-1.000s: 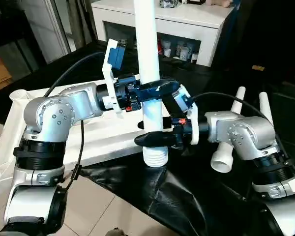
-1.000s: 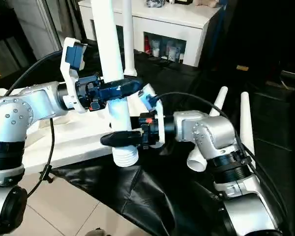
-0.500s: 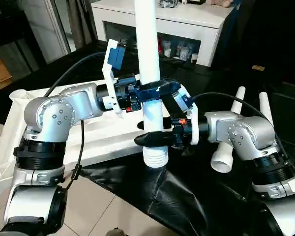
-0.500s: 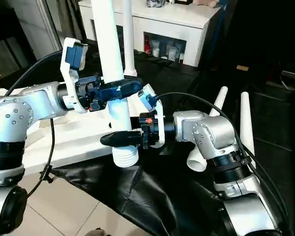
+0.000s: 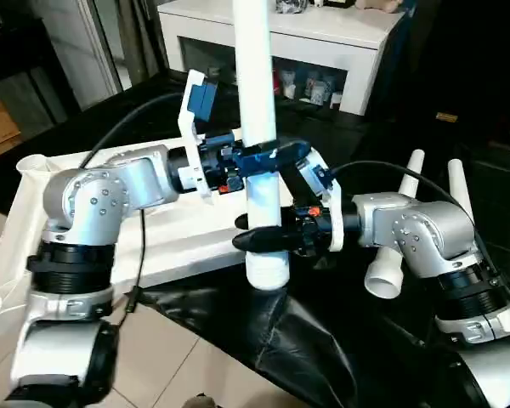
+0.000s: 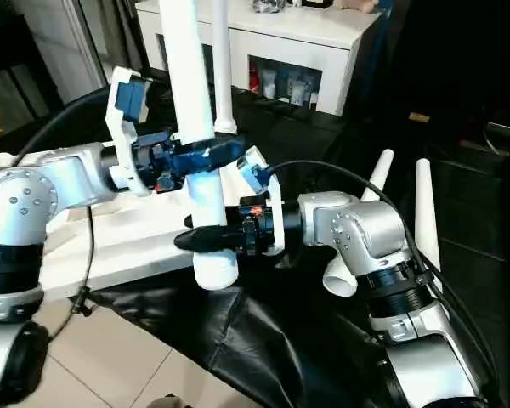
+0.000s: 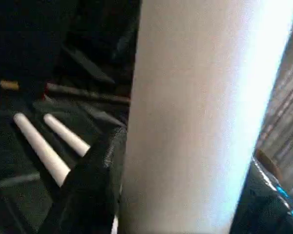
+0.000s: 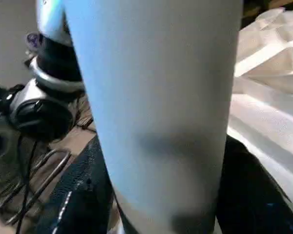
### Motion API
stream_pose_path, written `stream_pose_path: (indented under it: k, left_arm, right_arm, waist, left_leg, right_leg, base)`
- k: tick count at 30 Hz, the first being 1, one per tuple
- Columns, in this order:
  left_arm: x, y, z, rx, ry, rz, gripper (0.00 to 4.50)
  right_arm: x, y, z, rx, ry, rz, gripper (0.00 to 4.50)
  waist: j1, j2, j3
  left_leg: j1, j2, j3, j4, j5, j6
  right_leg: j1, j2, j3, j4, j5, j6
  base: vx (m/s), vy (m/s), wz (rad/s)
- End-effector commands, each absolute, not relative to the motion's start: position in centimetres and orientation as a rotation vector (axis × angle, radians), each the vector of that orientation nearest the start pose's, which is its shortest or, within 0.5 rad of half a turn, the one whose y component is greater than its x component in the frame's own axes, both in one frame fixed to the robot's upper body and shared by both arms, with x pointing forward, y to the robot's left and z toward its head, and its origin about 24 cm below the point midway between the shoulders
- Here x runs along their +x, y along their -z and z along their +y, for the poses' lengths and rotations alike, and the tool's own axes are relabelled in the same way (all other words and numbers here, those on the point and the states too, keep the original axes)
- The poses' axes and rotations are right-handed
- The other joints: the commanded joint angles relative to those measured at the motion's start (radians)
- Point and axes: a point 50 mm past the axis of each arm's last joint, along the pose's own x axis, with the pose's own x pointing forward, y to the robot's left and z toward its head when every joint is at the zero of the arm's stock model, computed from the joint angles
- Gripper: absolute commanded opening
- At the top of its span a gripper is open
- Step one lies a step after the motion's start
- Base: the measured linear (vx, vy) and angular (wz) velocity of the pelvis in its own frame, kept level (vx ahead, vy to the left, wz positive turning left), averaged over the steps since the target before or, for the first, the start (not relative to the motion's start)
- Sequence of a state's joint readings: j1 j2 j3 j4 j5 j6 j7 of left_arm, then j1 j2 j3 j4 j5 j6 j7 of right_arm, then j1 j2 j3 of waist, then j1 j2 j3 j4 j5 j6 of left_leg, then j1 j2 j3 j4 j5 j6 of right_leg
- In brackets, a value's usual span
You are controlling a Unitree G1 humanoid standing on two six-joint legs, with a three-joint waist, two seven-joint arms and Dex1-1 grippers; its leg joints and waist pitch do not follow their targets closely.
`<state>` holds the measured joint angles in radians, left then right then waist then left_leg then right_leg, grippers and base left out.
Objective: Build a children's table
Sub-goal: Insert table leg to table base
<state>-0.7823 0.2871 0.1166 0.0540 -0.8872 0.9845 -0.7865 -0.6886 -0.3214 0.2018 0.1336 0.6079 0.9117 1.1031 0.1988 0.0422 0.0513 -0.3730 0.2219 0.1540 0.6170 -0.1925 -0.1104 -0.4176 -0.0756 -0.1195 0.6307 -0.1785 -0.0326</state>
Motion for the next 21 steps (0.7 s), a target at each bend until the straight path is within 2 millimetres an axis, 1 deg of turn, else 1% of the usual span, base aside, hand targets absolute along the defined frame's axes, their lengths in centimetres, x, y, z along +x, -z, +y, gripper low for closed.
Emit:
stream_pose_path:
  k: [1,2,4,5,6,7,8,9,10,11,12,13,14,15,16,17,18,19,20,21]
  left_arm:
    - [31.7,-22.4,10.7,-0.496,1.263,-0.025,3.06]
    - [31.8,-22.7,10.8,-0.524,1.223,-0.113,3.06]
    - [31.8,-22.7,10.9,-0.536,1.215,-0.133,3.07]
    - [31.7,-22.9,10.9,-0.56,1.203,-0.167,3.07]
    - [31.6,-23.1,10.9,-0.587,1.193,-0.206,3.07]
    - [31.4,-23.3,11.0,-0.604,1.189,-0.23,3.07]
    - [31.3,-23.3,11.0,-0.615,1.186,-0.246,3.07]
    - [31.1,-23.5,11.0,-0.636,1.172,-0.281,3.07]
    - [31.1,-23.5,11.0,-0.636,1.172,-0.281,3.07]
    - [30.9,-23.5,11.1,-0.64,1.151,-0.308,3.07]
    - [30.9,-23.5,11.1,-0.64,1.151,-0.308,3.07]
    - [30.7,-23.7,11.1,-0.629,1.136,-0.339,3.07]
    - [30.6,-23.8,11.1,-0.624,1.128,-0.356,3.07]
    - [30.6,-23.9,11.3,-0.582,1.091,-0.374,3.07]
    - [30.5,-24.2,11.6,-0.519,1.046,-0.385,3.07]
    - [30.4,-24.2,11.8,-0.472,1.007,-0.373,3.07]
    - [30.4,-23.9,12.1,-0.374,0.947,-0.344,3.07]
    - [30.5,-23.4,12.5,-0.277,0.888,-0.312,3.07]
    - [30.5,-22.6,12.9,-0.176,0.835,-0.276,3.07]
    - [30.4,-22.1,13.1,-0.125,0.805,-0.257,3.07]
  right_arm:
    - [30.2,-14.2,-8.1,0.317,-1.458,0.369,2.09]
    - [30.3,-14.2,-8.3,0.357,-1.428,0.322,2.09]
    - [30.3,-14.2,-8.3,0.367,-1.421,0.311,1.99]
    - [30.3,-14.2,-8.4,0.383,-1.409,0.292,1.98]
    - [30.1,-14.2,-8.5,0.397,-1.397,0.269,1.98]
    - [30.1,-14.2,-8.7,0.415,-1.38,0.249,1.97]
    - [30.0,-14.2,-8.8,0.426,-1.367,0.236,1.94]
    - [29.8,-14.2,-9.0,0.45,-1.345,0.209,1.94]
    - [29.8,-14.2,-9.0,0.45,-1.345,0.209,1.93]
    - [29.6,-14.2,-9.3,0.462,-1.325,0.189,1.93]
    - [29.6,-14.2,-9.3,0.462,-1.325,0.189,1.93]
    - [29.4,-14.1,-9.5,0.458,-1.301,0.181,1.93]
    - [29.4,-14.1,-9.5,0.455,-1.29,0.177,1.93]
    - [29.5,-13.9,-9.9,0.428,-1.246,0.179,1.93]
    - [29.9,-13.5,-10.6,0.384,-1.171,0.181,1.93]
    - [30.2,-13.3,-11.1,0.363,-1.108,0.178,1.93]
    - [30.6,-13.1,-11.5,0.33,-1.04,0.16,1.93]
    - [30.9,-13.0,-11.9,0.287,-0.975,0.141,1.92]
    - [31.1,-13.0,-12.2,0.254,-0.917,0.125,1.91]
    - [31.3,-13.0,-12.4,0.232,-0.879,0.112,1.91]
  waist:
    - [0.001,-0.019,-0.083]
    - [0.002,-0.016,-0.084]
    - [0.001,-0.019,-0.085]
    - [0.0,-0.017,-0.086]
    - [0.001,-0.012,-0.086]
    - [0.0,-0.015,-0.086]
    - [-0.001,-0.013,-0.085]
    - [-0.001,-0.013,-0.085]
    - [-0.001,-0.012,-0.085]
    - [-0.004,-0.002,-0.084]
    - [-0.004,-0.006,-0.084]
    - [-0.004,-0.004,-0.085]
    - [-0.005,-0.005,-0.083]
    - [-0.006,-0.007,-0.084]
    - [-0.006,-0.007,-0.082]
    - [-0.008,-0.011,-0.081]
    - [-0.008,-0.009,-0.08]
    - [-0.013,-0.015,-0.077]
    - [-0.017,-0.014,-0.074]
    - [-0.018,-0.012,-0.074]
  left_leg:
    - [-0.008,0.002,0.007,-0.062,-0.067,0.002]
    - [-0.008,0.003,0.006,-0.061,-0.062,0.002]
    - [-0.009,0.003,0.007,-0.061,-0.058,0.002]
    - [-0.007,0.003,0.007,-0.061,-0.055,0.005]
    - [-0.007,0.005,0.006,-0.061,-0.055,0.003]
    - [-0.005,0.004,0.006,-0.061,-0.056,0.005]
    - [-0.006,0.005,0.007,-0.061,-0.062,0.006]
    - [-0.006,0.005,0.007,-0.061,-0.062,0.006]
    - [-0.006,0.005,0.006,-0.062,-0.066,0.005]
    - [-0.004,0.007,0.005,-0.062,-0.081,0.005]
    - [-0.003,0.005,0.006,-0.062,-0.083,0.005]
    - [-0.005,0.003,0.005,-0.062,-0.077,0.005]
    - [-0.005,0.003,0.006,-0.063,-0.083,0.006]
    - [-0.004,0.002,0.006,-0.063,-0.086,0.006]
    - [-0.002,0.005,0.004,-0.066,-0.091,0.001]
    - [-0.003,0.004,0.004,-0.067,-0.093,-0.007]
    - [-0.001,0.004,0.004,-0.068,-0.096,-0.009]
    - [0.0,0.004,0.004,-0.07,-0.104,-0.011]
    - [0.004,0.002,0.006,-0.071,-0.114,-0.013]
    - [0.005,0.001,0.005,-0.072,-0.119,-0.016]
  right_leg:
    - [0.073,-0.066,0.059,-0.075,-0.204,-0.088]
    - [0.073,-0.068,0.058,-0.076,-0.21,-0.084]
    - [0.074,-0.068,0.057,-0.075,-0.2,-0.084]
    - [0.073,-0.065,0.058,-0.074,-0.195,-0.08]
    - [0.072,-0.067,0.058,-0.072,-0.19,-0.083]
    - [0.072,-0.066,0.057,-0.073,-0.188,-0.085]
    - [0.071,-0.066,0.058,-0.076,-0.19,-0.084]
    - [0.071,-0.066,0.058,-0.076,-0.19,-0.084]
    - [0.073,-0.067,0.058,-0.076,-0.192,-0.088]
    - [0.071,-0.066,0.057,-0.081,-0.2,-0.089]
    - [0.071,-0.065,0.056,-0.081,-0.201,-0.088]
    - [0.073,-0.062,0.056,-0.081,-0.197,-0.083]
    - [0.073,-0.062,0.055,-0.082,-0.209,-0.077]
    - [0.073,-0.062,0.055,-0.082,-0.217,-0.074]
    - [0.071,-0.062,0.055,-0.085,-0.234,-0.061]
    - [0.073,-0.063,0.055,-0.084,-0.259,-0.045]
    - [0.07,-0.063,0.055,-0.086,-0.271,-0.039]
    - [0.068,-0.062,0.055,-0.09,-0.307,-0.013]
    - [0.064,-0.061,0.055,-0.097,-0.346,0.009]
    - [0.063,-0.062,0.054,-0.096,-0.358,0.017]
  base:
    - [0.0,0.0,0.0]
    - [0.0,0.0,0.0]
    - [0.0,0.0,0.0]
    - [0.0,0.0,0.0]
    - [0.0,0.0,0.0]
    - [0.0,0.0,0.0]
    - [0.0,0.0,0.0]
    - [0.0,0.0,0.0]
    - [0.0,0.0,0.0]
    - [0.0,0.0,0.0]
    - [0.0,0.0,0.0]
    - [0.0,0.0,0.0]
    - [0.0,0.0,0.0]
    - [0.0,0.0,0.0]
    - [0.0,0.0,0.0]
    - [0.0,0.0,0.0]
    - [0.0,0.0,0.0]
    - [0.0,0.0,0.0]
    - [0.0,0.0,0.0]
    - [0.0,0.0,0.0]
